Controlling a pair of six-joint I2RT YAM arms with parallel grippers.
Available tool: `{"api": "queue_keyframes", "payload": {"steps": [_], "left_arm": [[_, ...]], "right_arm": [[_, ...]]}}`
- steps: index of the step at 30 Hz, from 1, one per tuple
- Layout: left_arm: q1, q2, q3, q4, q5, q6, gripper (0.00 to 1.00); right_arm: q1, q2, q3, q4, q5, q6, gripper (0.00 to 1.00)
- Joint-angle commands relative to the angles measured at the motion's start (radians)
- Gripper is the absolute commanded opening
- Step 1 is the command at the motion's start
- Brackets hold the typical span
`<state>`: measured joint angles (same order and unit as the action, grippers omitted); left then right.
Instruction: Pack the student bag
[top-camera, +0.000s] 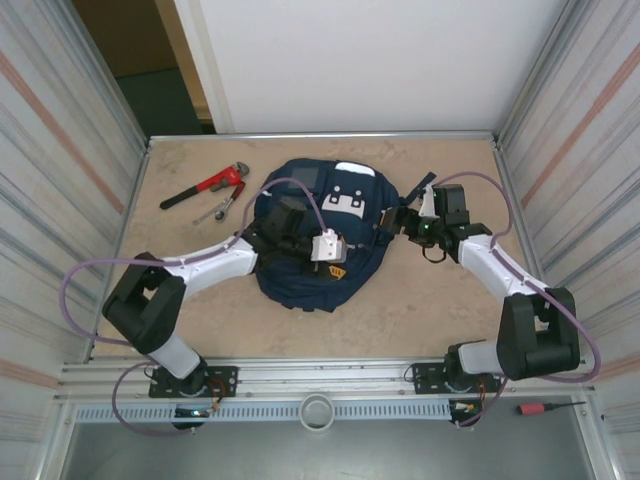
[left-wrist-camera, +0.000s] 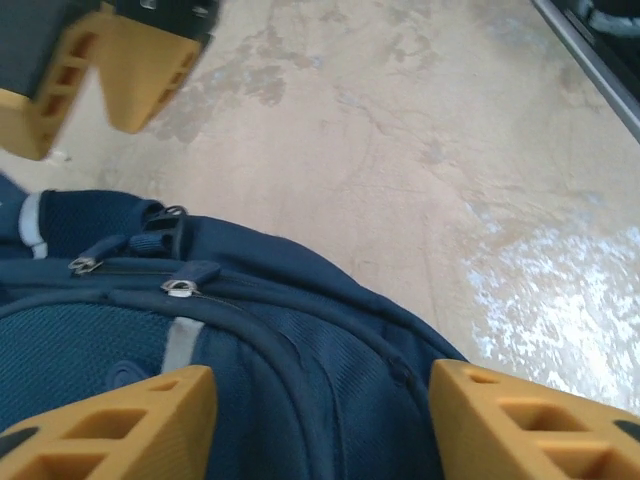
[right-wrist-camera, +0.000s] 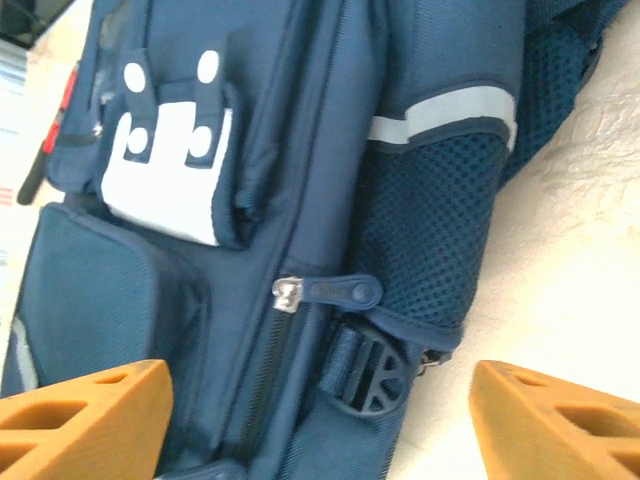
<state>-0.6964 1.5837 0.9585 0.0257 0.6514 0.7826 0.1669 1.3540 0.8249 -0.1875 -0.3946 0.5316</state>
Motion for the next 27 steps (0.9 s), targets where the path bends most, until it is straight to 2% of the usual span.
{"api": "queue_keyframes", "payload": {"steps": [1, 3, 5, 7, 10, 11, 16, 19, 22, 25, 26, 27], "left_arm": [[0.041, -0.139, -0.06, 0.166, -0.129, -0.259, 0.63], [0.085, -0.209, -0.092, 0.209, -0.219, -0.436, 0.66], [0.149, -0.265, -0.103, 0.176, -0.327, -0.591, 0.68], [0.214, -0.323, -0.129, 0.147, -0.429, -0.693, 0.7], [0.329, -0.431, -0.228, 0.175, -0.579, -0.806, 0.82], [0.375, -0.468, -0.27, 0.2, -0.606, -0.831, 0.86], [0.576, -0.576, -0.411, 0.278, -0.709, -0.858, 0.95], [0.665, -0.568, -0.466, 0.324, -0.77, -0.865, 0.96], [0.714, -0.496, -0.527, 0.465, -0.751, -0.83, 0.95], [0.715, -0.383, -0.56, 0.613, -0.698, -0.75, 0.95], [0.714, -0.345, -0.544, 0.631, -0.697, -0.738, 0.95], [0.709, -0.337, -0.505, 0.546, -0.696, -0.74, 0.95]], "right_arm": [[0.025, 0.013, 0.041, 0.008, 0.096, 0.019, 0.82], [0.052, 0.013, 0.056, -0.012, 0.169, -0.003, 0.85], [0.083, 0.007, 0.069, -0.029, 0.266, -0.03, 0.88], [0.113, -0.012, 0.085, -0.055, 0.406, -0.069, 0.93], [0.139, -0.065, 0.085, -0.059, 0.61, -0.132, 1.0], [0.141, -0.087, 0.078, -0.046, 0.663, -0.153, 0.99], [0.134, -0.182, 0.003, 0.06, 0.897, -0.244, 0.99], [0.094, -0.196, -0.063, 0.15, 0.975, -0.282, 0.99], [0.037, -0.183, -0.163, 0.288, 0.978, -0.324, 0.99], [-0.011, -0.145, -0.279, 0.491, 0.923, -0.373, 0.99], [-0.022, -0.121, -0.311, 0.559, 0.903, -0.396, 0.99], [-0.03, -0.097, -0.332, 0.611, 0.886, -0.414, 0.99]]}}
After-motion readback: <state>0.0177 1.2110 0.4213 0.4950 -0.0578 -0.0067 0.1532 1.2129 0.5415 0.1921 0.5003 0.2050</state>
